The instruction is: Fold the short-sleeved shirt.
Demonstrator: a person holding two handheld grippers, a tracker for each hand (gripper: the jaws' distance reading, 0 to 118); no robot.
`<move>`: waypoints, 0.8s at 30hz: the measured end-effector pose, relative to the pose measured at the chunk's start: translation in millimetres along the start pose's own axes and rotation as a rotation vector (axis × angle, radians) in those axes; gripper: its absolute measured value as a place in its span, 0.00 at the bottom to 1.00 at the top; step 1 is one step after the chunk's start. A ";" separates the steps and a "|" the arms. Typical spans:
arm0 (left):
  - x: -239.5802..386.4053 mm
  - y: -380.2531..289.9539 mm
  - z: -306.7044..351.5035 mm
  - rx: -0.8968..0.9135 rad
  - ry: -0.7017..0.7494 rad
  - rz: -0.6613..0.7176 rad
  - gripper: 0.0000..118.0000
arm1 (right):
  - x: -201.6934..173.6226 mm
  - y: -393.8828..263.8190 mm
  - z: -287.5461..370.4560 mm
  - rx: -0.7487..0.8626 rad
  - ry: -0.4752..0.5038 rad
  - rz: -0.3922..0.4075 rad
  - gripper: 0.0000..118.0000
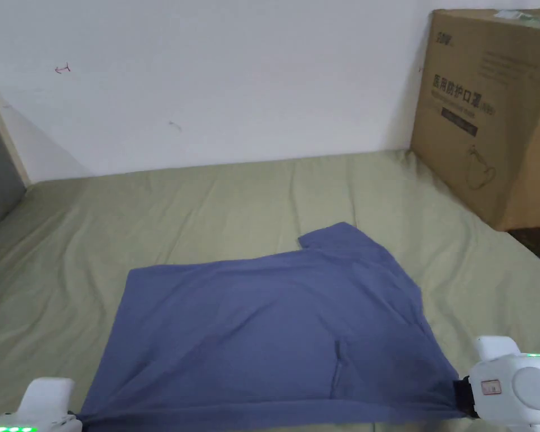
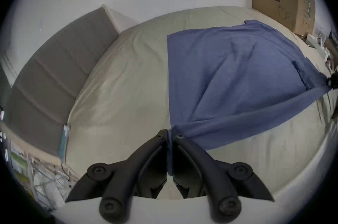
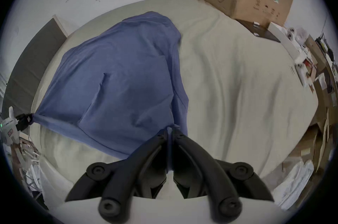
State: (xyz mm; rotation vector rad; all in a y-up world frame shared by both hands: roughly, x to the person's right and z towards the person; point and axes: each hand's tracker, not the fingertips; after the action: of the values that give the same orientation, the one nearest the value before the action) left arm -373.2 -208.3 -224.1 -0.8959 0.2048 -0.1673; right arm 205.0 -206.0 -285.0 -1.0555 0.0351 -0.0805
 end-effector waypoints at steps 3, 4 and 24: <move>0.2 -35.5 19.9 -0.006 -0.006 0.014 0.02 | 12.9 -30.8 11.1 0.002 0.018 -0.056 0.03; 1.3 -42.9 24.8 -0.005 -0.007 0.011 0.02 | 14.9 -38.3 14.2 0.001 0.021 -0.065 0.03; -2.5 -82.7 87.9 0.044 -0.144 0.251 0.90 | -3.7 -63.1 51.5 0.171 0.041 0.031 0.64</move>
State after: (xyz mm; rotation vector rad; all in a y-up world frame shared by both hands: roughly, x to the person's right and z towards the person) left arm -358.9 -192.1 -105.3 -0.8269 0.1767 0.1257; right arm 201.7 -192.0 -204.7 -0.8820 0.0806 -0.0753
